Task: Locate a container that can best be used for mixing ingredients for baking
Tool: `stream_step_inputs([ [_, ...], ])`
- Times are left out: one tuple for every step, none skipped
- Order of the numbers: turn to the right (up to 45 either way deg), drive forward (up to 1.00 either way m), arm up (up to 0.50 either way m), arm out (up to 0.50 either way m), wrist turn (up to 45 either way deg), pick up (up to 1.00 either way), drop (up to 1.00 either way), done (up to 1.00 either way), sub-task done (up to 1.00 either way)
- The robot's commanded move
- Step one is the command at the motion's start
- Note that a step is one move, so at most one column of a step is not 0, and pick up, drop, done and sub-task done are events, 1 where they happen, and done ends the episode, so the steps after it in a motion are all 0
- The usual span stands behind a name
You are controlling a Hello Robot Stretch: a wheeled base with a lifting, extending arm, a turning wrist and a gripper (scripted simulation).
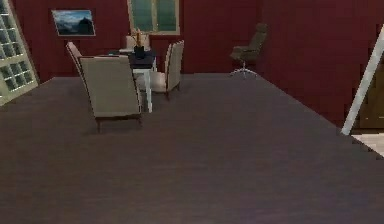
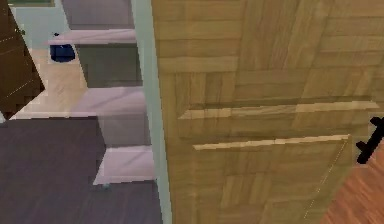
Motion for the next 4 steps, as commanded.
stream_step_inputs([
  [0.0, 0.25, 0.0, 0.0, 0.0, 0.0, 0.0, 0.0, 0.0],
  [36.0, 0.0, 0.0, 0.0, 0.0, 0.0, 0.0, 0.0, 0.0],
  [0.0, 0.5, 0.0, 0.0, 0.0, 0.0, 0.0, 0.0, 0.0],
  [3.0, 0.0, 0.0, 0.0, 0.0, 0.0, 0.0, 0.0, 0.0],
])
